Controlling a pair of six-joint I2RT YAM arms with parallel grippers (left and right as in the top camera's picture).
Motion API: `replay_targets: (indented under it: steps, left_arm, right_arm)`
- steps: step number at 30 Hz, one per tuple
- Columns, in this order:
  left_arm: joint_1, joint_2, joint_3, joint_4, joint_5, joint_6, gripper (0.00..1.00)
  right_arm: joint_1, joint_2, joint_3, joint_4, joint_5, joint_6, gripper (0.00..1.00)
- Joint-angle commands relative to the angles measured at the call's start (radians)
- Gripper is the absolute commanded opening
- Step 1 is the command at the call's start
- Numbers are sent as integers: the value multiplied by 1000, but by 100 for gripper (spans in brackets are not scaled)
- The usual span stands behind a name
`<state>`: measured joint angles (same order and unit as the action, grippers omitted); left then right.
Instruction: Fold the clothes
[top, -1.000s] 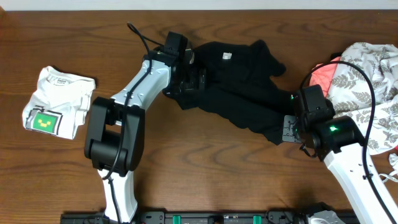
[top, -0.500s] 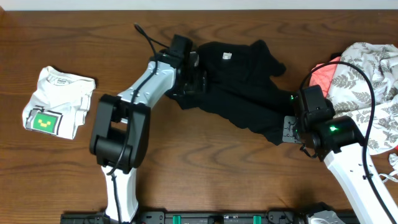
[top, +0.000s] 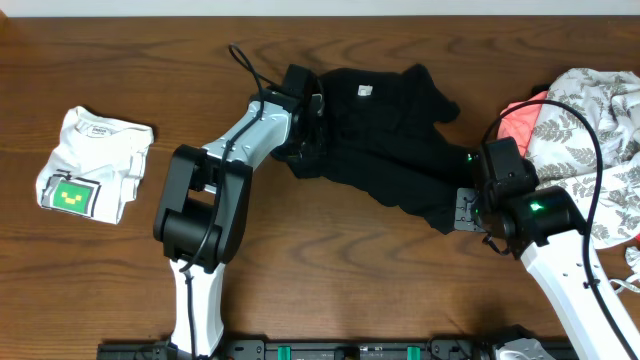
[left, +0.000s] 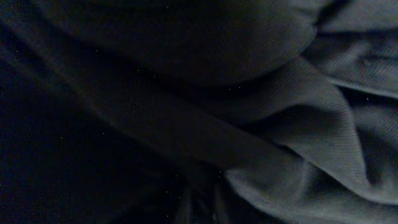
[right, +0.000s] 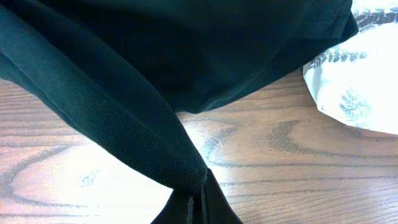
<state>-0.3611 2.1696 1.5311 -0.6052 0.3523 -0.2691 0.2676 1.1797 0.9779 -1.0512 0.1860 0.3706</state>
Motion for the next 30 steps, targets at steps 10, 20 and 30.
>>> replay_targets:
  steps: [10, 20, 30]
  left_arm:
    - [3, -145, -9, -27, -112, 2, 6]
    - [5, -396, -9, -132, -277, 2, 6]
    - [51, -539, -9, -210, -336, 5, 6]
  right_arm:
    - [-6, -3, 7, 0, 4, -12, 1]
    - [-6, -3, 8, 20, 5, -32, 1]
    - [-6, -3, 9, 71, 30, -31, 1]
